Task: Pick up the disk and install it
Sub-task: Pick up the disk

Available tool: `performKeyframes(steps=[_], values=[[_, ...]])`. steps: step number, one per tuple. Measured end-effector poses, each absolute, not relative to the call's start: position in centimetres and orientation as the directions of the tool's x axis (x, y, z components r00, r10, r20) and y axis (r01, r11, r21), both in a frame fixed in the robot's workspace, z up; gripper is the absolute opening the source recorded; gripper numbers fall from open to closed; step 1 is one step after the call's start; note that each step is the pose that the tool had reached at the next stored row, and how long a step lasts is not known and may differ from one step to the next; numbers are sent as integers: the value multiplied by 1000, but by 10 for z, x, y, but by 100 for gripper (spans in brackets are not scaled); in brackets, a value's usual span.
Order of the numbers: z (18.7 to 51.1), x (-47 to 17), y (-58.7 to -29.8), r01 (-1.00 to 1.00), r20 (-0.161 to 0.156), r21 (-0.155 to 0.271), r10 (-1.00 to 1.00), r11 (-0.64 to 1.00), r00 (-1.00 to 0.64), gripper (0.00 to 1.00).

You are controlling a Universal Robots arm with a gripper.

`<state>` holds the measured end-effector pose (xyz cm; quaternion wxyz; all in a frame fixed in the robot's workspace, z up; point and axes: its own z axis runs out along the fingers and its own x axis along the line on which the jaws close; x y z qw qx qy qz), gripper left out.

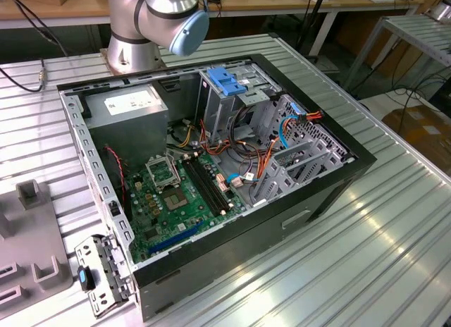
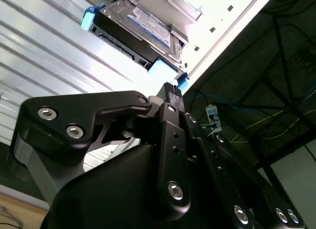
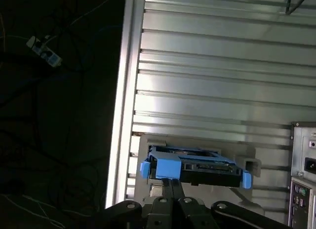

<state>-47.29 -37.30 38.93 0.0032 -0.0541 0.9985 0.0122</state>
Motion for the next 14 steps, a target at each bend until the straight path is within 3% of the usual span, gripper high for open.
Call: performKeyframes(steps=[14], values=[[389,-472,-373,-351,-8,24,-351,936,-936,11]])
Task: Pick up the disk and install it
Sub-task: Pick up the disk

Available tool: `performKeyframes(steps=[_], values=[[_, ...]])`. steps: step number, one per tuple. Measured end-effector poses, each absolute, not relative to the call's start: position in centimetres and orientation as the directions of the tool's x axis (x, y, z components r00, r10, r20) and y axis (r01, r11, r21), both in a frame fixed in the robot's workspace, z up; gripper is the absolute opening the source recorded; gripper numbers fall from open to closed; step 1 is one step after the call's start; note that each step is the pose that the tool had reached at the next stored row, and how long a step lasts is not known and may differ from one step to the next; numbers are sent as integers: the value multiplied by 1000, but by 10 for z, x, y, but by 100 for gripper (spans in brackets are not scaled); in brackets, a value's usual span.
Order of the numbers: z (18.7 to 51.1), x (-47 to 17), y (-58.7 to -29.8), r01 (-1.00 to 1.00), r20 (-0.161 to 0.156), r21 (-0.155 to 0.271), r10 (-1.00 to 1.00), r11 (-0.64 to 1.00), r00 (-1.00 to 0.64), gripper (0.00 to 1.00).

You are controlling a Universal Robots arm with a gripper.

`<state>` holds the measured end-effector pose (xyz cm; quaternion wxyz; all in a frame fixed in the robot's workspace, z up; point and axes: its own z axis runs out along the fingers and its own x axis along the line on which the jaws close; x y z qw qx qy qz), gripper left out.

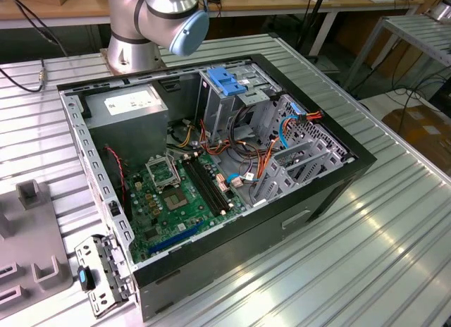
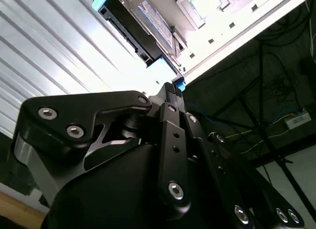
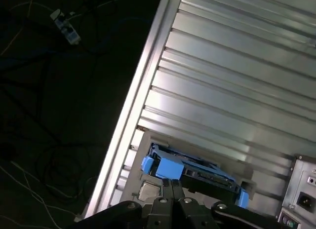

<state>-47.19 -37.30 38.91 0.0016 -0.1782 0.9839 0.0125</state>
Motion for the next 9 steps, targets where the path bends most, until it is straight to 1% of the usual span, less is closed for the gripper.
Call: performKeyframes(steps=[9], values=[[388,-472,-373,-533,-8,24,-533,846,-846,11]])
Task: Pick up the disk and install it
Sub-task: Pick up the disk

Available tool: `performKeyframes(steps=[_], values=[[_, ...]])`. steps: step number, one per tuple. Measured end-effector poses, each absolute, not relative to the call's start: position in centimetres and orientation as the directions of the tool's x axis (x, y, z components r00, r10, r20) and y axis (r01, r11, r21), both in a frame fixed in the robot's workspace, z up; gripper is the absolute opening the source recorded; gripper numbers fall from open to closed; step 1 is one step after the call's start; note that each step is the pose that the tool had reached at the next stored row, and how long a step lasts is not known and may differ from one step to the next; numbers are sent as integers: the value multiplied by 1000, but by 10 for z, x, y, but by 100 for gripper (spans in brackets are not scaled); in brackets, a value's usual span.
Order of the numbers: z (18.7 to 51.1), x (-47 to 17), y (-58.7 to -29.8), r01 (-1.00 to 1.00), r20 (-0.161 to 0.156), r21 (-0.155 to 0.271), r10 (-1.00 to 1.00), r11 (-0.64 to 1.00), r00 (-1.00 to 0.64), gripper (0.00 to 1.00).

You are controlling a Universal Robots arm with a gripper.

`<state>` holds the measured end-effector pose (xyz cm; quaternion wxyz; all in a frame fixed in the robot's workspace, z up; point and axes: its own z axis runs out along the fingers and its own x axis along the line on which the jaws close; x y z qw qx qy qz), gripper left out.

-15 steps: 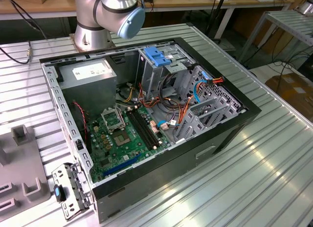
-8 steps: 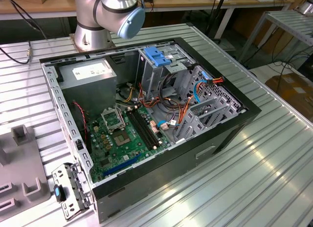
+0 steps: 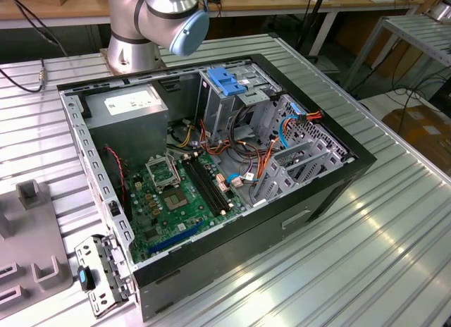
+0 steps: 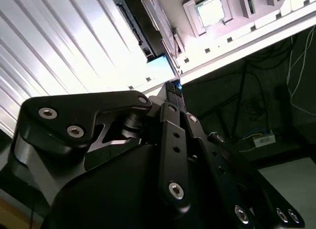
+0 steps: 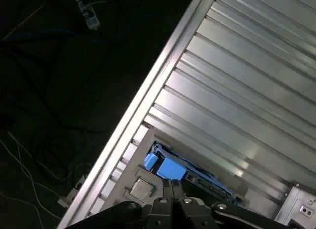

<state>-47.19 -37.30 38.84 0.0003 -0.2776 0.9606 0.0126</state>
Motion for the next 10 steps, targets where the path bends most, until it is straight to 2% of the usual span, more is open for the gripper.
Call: performKeyframes(steps=[9,10], values=[[387,-472,-373,-709,-8,24,-709,705,-705,11],[387,-472,-373,-723,-8,24,-723,691,-691,17]])
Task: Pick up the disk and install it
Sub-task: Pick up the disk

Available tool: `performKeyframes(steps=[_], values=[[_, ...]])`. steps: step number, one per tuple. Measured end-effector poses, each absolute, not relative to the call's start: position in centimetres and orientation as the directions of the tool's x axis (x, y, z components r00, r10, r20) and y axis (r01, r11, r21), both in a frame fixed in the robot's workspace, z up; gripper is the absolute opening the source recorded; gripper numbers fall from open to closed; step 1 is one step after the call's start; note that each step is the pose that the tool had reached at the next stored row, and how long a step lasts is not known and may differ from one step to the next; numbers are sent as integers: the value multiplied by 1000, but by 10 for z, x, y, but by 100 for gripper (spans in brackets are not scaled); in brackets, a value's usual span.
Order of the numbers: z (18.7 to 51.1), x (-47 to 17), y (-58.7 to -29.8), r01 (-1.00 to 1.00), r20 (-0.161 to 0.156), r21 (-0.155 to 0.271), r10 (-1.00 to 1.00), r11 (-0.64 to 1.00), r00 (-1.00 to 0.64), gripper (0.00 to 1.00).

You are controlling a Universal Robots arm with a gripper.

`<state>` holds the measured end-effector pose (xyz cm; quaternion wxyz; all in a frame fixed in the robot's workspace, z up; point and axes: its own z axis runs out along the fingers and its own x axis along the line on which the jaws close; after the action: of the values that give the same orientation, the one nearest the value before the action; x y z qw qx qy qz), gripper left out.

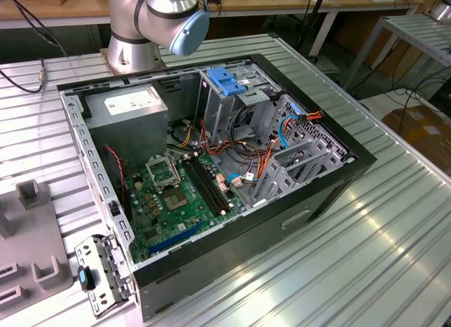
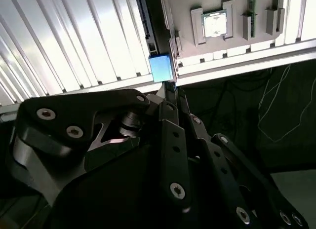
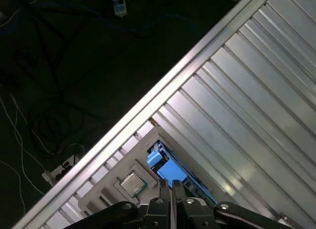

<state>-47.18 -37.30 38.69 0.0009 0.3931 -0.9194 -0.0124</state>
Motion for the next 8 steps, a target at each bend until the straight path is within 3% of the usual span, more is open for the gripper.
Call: performKeyframes(steps=[2,7,8], values=[[386,-472,-373,-767,-9,23,-767,642,-642,25],[384,-472,-373,-829,-11,20,-829,559,-560,26],[384,-472,-373,-841,-11,19,-841,540,-540,33]])
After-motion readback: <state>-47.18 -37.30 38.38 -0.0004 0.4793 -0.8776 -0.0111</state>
